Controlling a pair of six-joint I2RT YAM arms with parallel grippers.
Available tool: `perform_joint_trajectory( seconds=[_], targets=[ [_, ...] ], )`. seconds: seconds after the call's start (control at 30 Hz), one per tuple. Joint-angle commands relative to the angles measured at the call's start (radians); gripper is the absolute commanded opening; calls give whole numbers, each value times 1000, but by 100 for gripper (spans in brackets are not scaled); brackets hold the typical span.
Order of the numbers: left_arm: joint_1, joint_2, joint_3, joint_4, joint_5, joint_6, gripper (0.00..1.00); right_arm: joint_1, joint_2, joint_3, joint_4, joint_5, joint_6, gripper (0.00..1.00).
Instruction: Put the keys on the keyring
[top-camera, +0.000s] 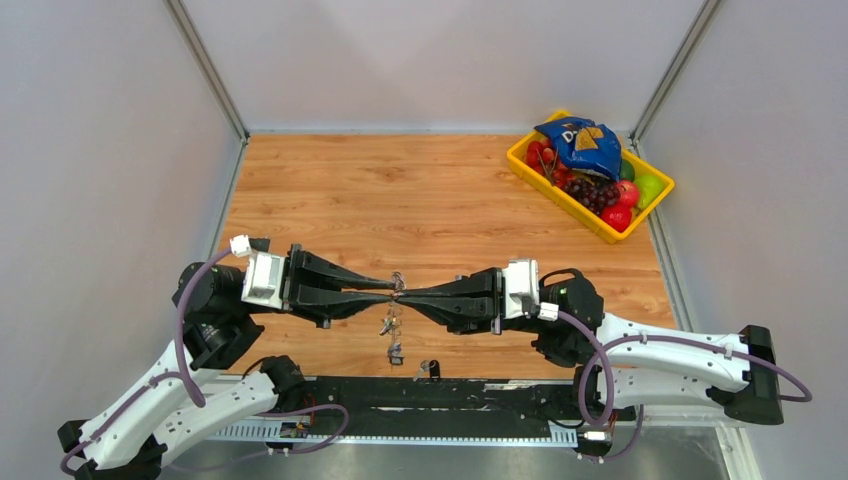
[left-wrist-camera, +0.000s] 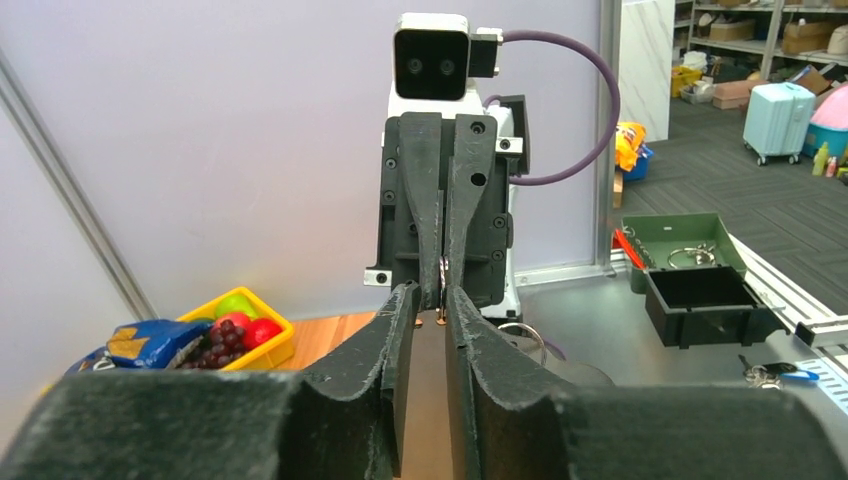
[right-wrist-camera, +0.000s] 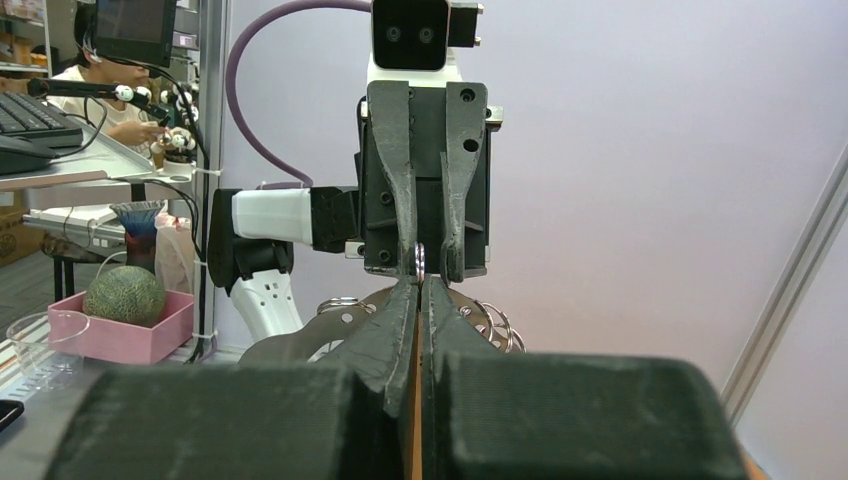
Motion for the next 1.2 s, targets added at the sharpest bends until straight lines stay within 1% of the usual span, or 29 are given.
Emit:
perform_joint_trajectory(
  seconds=[0.0,0.03,0.07,0.2,0.3,0.37,0.5,0.53,0.57,0.73,0.8,0.87,1.0,1.17],
  targets=[
    [-3,10,-1,9,19,-10,20,8,-8,20,103,23,-18,0],
    [-3,13,-1,9,23,-11,17,9,-7,18,105,24,-19,0],
    [-4,16,0,9,25,-12,11,9,-8,18,104,27,-21,0],
    [-3,35,11,6,50,-23,1,15,-3,22,93,36,-34,0],
    [-3,47,30,-12,38,-27,0,17,-4,22,87,42,-40,0],
    [-3,50,39,-38,3,-21,0,19,-12,25,67,45,-44,0],
    [-3,47,68,-115,-69,14,0,19,-41,49,-78,72,-53,0],
    [-2,47,74,-140,-87,29,0,19,-50,57,-120,86,-53,2],
    [-2,49,86,-154,-95,43,0,19,-61,61,-162,97,-55,7],
    [-3,48,112,-241,-154,81,0,19,-126,62,-331,141,-61,33],
    [-2,52,123,-277,-173,100,0,19,-163,64,-408,175,-62,39],
    [-3,52,132,-313,-201,120,0,19,-205,57,-480,229,-53,42],
    [-3,51,143,-380,-255,159,0,18,-281,17,-593,375,-9,51],
    [-2,45,144,-463,-330,214,0,17,-285,5,-772,487,86,60]
  ],
)
